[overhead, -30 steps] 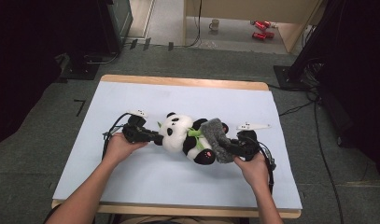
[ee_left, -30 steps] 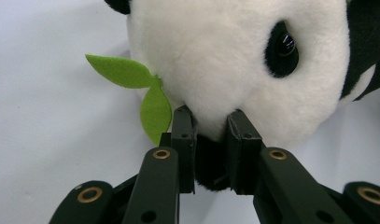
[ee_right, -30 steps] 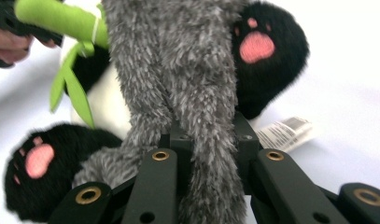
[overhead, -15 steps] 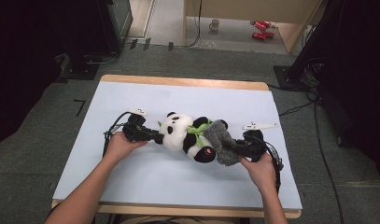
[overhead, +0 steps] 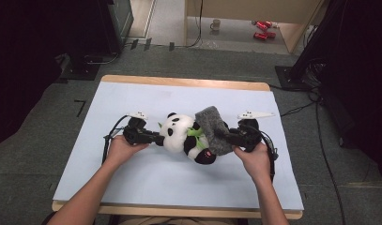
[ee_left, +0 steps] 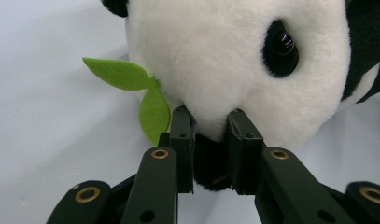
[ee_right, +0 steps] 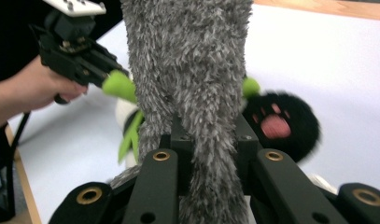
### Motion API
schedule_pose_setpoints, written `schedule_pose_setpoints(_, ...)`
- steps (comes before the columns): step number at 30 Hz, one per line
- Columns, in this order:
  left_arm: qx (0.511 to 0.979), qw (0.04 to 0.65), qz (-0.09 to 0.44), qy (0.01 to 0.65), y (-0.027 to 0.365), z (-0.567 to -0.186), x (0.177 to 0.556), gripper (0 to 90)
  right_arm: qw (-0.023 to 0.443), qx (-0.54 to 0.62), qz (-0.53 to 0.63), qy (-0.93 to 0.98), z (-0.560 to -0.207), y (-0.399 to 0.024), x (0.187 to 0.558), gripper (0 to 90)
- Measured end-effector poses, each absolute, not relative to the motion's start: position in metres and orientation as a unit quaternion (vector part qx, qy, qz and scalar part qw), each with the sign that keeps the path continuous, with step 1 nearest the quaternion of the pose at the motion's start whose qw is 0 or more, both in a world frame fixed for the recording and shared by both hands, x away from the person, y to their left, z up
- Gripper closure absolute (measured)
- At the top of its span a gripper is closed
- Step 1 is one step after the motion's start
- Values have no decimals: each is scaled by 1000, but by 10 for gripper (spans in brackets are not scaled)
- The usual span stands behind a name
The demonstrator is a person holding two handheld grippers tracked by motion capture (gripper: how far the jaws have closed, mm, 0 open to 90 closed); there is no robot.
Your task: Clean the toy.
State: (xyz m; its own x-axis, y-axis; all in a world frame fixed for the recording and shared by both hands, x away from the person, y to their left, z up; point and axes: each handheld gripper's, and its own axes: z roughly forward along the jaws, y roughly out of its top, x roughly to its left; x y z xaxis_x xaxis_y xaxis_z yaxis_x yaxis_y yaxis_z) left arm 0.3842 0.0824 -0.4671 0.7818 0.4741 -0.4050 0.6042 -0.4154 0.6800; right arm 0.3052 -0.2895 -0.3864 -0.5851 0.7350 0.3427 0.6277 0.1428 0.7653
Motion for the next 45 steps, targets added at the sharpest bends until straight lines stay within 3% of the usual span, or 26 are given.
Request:
schedule_pose_setpoints(9, 834, 439, -67, 328, 83, -470, 381, 746, 43, 466, 440, 766, -406, -267, 321, 770)
schedule_pose_setpoints(39, 834, 424, -115, 334, 84, -465, 399, 742, 35, 545, 326, 772, -451, -330, 294, 771)
schedule_pose_setpoints(45, 838, 421, -111, 330, 83, -465, 398, 743, 44, 570, 348, 743, -439, -354, 291, 772)
